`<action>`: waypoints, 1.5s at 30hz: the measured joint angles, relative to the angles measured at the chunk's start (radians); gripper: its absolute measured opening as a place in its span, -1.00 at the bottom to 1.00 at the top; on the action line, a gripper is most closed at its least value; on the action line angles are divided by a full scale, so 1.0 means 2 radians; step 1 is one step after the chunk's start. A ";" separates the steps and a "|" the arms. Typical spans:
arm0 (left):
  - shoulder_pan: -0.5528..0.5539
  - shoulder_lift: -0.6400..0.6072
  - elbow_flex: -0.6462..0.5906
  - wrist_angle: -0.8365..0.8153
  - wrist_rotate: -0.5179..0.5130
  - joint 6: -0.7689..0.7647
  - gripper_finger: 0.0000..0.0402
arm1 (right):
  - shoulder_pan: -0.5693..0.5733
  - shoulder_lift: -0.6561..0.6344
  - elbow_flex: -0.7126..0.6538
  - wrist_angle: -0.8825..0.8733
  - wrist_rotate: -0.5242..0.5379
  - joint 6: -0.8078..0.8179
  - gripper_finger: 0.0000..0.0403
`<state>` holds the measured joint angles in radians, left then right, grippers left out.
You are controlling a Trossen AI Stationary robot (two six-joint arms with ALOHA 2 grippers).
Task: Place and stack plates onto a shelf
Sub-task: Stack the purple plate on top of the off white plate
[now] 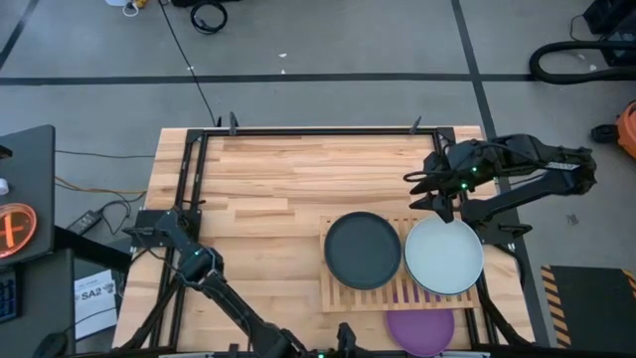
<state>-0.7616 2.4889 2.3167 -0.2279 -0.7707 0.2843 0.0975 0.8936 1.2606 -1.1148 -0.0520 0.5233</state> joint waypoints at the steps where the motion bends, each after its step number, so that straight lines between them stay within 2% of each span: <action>1: -0.001 -0.002 0.000 0.002 -0.013 0.000 -0.10 | 0.007 0.000 0.000 0.004 0.000 0.003 0.15; 8: -0.011 -0.019 0.001 0.006 -0.078 0.033 -0.10 | 0.078 0.000 0.000 0.098 -0.013 0.028 0.15; 14: -0.014 -0.018 0.001 0.005 -0.113 0.052 -0.10 | 0.186 0.013 0.000 0.207 -0.010 0.068 0.15; 22: -0.014 -0.022 0.001 0.006 -0.145 0.048 -0.10 | 0.360 0.087 0.000 0.284 0.066 0.124 0.15; 28: -0.014 -0.049 0.000 0.004 -0.141 0.011 -0.10 | 0.454 0.171 0.000 0.299 0.103 0.194 0.15; 36: -0.014 -0.071 0.000 0.003 -0.139 0.004 -0.10 | 0.526 0.280 0.000 0.306 0.106 0.290 0.15; 45: -0.014 -0.073 0.001 0.001 -0.136 0.007 -0.10 | 0.563 0.364 0.000 0.306 0.106 0.348 0.15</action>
<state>-0.7891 2.3436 2.3180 -0.2255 -1.0424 0.2977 1.2238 1.6222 1.2606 -0.5018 0.1597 1.2202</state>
